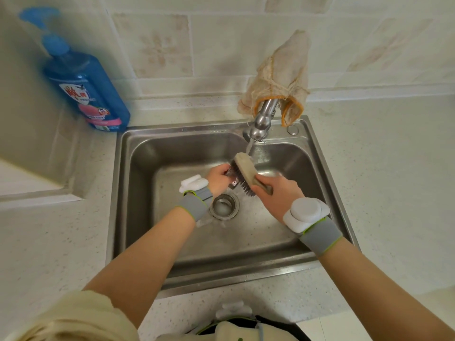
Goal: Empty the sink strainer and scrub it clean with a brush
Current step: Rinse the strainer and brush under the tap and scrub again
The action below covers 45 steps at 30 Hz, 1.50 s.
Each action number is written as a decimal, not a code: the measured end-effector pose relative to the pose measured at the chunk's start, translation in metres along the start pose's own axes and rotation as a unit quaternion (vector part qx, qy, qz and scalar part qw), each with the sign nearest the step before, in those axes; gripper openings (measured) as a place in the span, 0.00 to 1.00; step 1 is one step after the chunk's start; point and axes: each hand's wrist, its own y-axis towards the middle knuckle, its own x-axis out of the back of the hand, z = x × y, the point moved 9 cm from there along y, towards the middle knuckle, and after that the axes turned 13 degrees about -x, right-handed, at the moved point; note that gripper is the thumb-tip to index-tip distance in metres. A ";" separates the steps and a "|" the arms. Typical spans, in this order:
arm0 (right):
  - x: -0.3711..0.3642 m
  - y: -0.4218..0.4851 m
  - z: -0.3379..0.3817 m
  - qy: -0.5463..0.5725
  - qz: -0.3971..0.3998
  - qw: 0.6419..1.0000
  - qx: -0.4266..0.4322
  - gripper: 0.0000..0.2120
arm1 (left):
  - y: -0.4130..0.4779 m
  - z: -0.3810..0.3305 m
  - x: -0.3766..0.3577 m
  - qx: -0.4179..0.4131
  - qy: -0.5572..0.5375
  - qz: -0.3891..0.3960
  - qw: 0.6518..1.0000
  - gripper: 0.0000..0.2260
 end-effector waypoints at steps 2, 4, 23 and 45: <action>0.001 0.002 0.000 0.000 -0.004 1.000 -0.001 0.21 | -0.001 0.000 0.003 0.006 -0.032 -0.021 0.999 0.08; 0.009 0.010 -0.006 0.016 -0.023 0.999 -0.024 0.21 | 0.000 -0.002 0.005 -0.008 -0.038 -0.030 0.999 0.10; 0.001 0.002 -0.003 0.022 -0.008 1.000 -0.009 0.19 | 0.005 0.005 0.000 0.013 -0.033 -0.021 0.999 0.12; 0.015 0.014 -0.026 0.054 -0.035 0.996 -0.060 0.22 | 0.014 0.000 -0.015 0.056 -0.087 -0.051 0.993 0.15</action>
